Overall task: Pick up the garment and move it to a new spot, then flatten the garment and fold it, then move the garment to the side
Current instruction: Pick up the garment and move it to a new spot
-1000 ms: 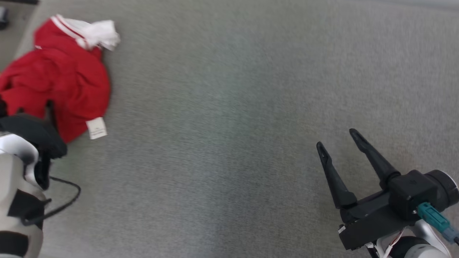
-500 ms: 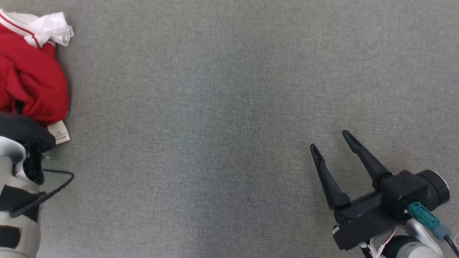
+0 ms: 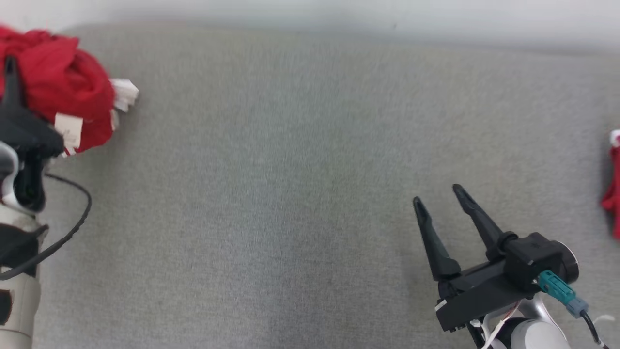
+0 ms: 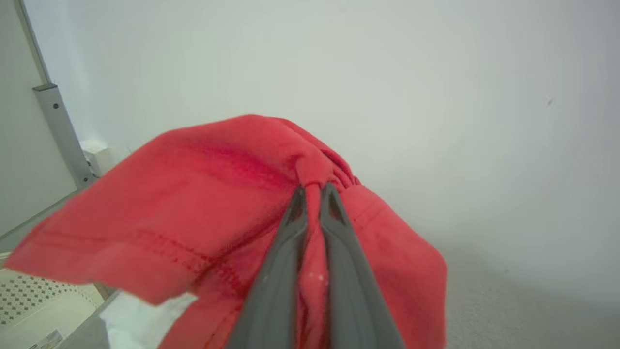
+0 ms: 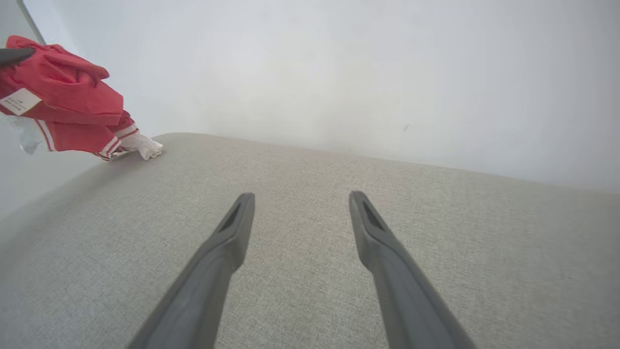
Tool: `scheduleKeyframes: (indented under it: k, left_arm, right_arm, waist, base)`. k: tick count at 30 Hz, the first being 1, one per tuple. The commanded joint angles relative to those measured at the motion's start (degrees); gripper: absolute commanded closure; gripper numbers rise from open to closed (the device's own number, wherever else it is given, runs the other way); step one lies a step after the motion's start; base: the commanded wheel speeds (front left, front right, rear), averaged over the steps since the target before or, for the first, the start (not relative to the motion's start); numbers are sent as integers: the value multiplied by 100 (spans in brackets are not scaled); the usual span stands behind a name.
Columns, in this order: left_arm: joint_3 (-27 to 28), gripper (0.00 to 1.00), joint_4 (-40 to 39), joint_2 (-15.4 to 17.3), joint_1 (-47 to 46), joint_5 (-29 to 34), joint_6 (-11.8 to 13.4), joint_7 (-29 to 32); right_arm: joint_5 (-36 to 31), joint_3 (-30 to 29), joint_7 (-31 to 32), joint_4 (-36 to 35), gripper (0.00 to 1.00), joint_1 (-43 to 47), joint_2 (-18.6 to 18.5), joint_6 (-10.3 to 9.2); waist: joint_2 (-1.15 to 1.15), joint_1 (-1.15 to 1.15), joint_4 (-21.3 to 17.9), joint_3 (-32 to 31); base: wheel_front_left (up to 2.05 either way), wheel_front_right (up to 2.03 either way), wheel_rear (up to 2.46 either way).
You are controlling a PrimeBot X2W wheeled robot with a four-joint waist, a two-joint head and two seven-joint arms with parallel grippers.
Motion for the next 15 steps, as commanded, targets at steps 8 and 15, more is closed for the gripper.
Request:
scheduleKeyframes:
  k: [8,15]
  left_arm:
    - [-658,100,-1604,-103,190,-250,-8,650]
    - [-944,100,-3098,-572,637,-508,123,1082]
  right_arm:
    - [56,-282,-336,392,0,321,213,-11]
    - [-38,-387,-297,296,0,425,234,-11]
  waist:
    - [0,0,-793,-1543]
    - [0,0,-1486,-1599]
  base:
    - [0,0,0]
    - [0,0,0]
